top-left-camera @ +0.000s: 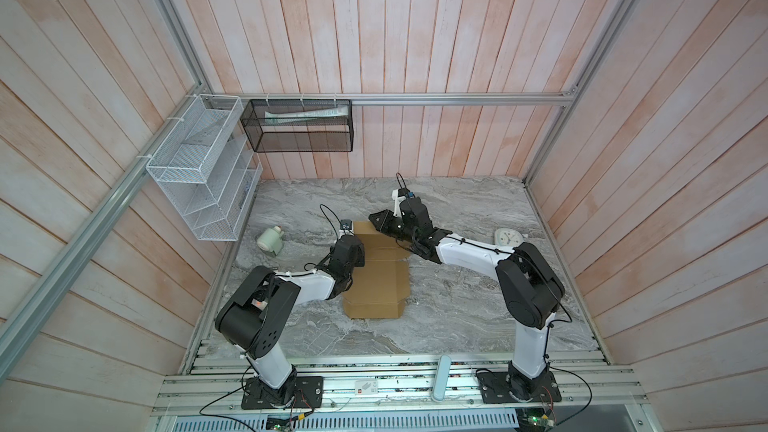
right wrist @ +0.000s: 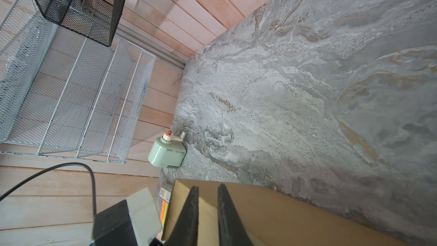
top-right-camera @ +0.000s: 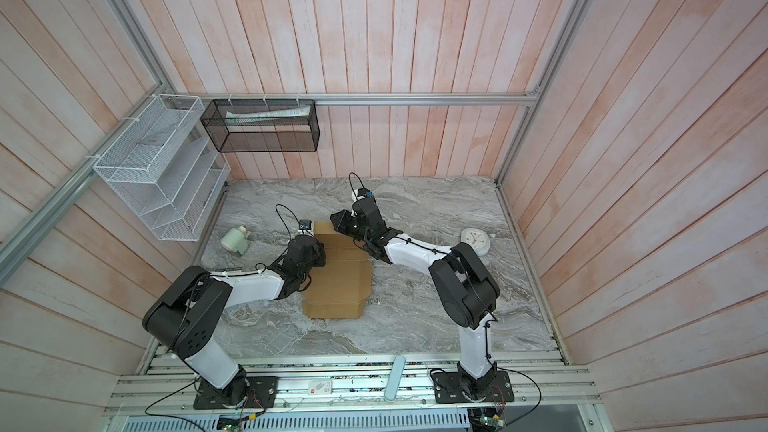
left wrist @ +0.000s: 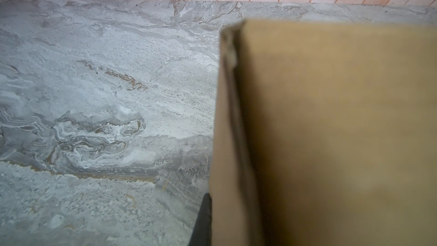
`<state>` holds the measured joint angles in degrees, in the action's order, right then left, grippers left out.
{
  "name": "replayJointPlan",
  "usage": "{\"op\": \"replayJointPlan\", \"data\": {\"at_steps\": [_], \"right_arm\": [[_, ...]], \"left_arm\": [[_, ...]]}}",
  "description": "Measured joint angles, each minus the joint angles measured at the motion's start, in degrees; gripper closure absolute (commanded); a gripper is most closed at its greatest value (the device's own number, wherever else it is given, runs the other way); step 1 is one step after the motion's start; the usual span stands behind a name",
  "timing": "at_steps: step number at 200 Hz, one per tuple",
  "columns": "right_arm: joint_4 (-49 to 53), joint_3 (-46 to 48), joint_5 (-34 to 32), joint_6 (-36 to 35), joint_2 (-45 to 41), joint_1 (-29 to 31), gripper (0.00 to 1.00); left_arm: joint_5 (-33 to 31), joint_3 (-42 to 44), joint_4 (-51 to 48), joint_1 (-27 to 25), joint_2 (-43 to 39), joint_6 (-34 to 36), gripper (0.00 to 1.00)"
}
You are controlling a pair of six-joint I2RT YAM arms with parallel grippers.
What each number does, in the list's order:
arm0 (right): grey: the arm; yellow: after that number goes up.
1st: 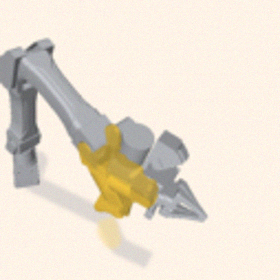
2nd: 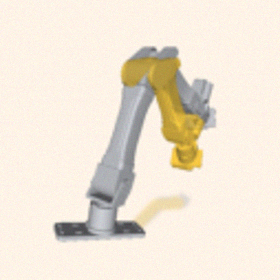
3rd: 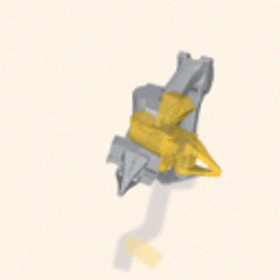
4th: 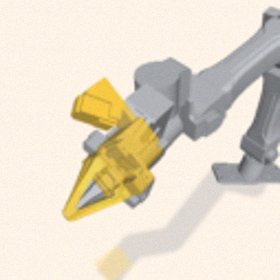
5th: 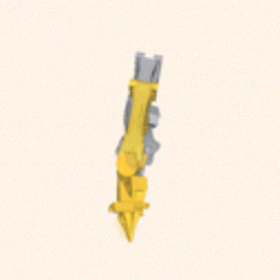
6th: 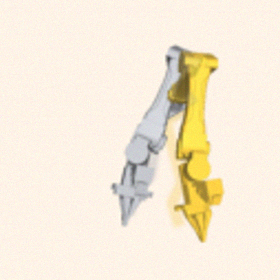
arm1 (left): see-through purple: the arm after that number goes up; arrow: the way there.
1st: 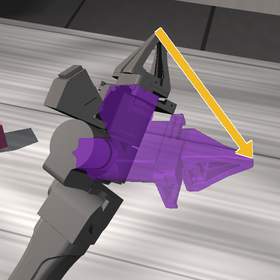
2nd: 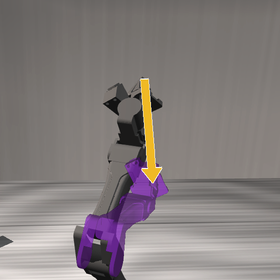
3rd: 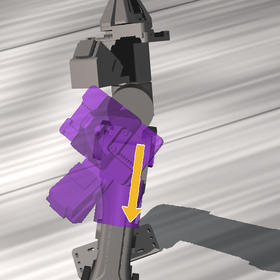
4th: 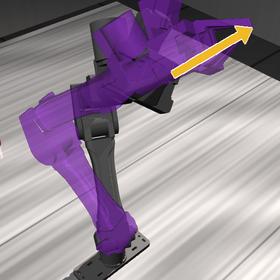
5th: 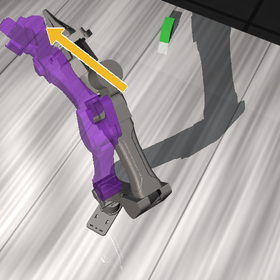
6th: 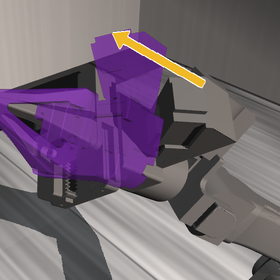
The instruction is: Fold the paper box
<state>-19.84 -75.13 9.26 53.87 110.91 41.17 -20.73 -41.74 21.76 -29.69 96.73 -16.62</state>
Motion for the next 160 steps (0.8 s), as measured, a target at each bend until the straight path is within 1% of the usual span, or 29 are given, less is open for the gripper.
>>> {"op": "replayJointPlan", "data": {"at_steps": [55,63,79,95,123,160], "right_arm": [[-0.1,0.0,0.5,0.1,0.0,0.0,0.82],[0.0,0.0,0.5,0.1,0.0,0.0,0.82],[0.0,0.0,0.7,0.1,0.0,0.0,0.82],[0.0,0.0,0.9,0.1,0.0,0.0,0.82],[0.0,0.0,1.0,0.1,0.0,-0.1,0.82],[0.1,0.0,1.0,0.1,0.0,-0.1,0.82]], "left_arm": [[-1.1,0.0,-0.5,0.0,0.0,-0.4,1.0],[-1.2,0.0,-0.5,-0.1,0.0,-0.6,0.95],[-1.9,0.0,-0.7,-0.1,-0.1,-1.0,0.83],[-3.0,0.0,-0.6,-0.1,-0.2,-2.0,0.75],[-3.9,1.6,2.0,0.0,-2.5,-2.1,0.7],[-3.8,3.8,7.3,0.0,-4.1,-1.1,0.7]]}}
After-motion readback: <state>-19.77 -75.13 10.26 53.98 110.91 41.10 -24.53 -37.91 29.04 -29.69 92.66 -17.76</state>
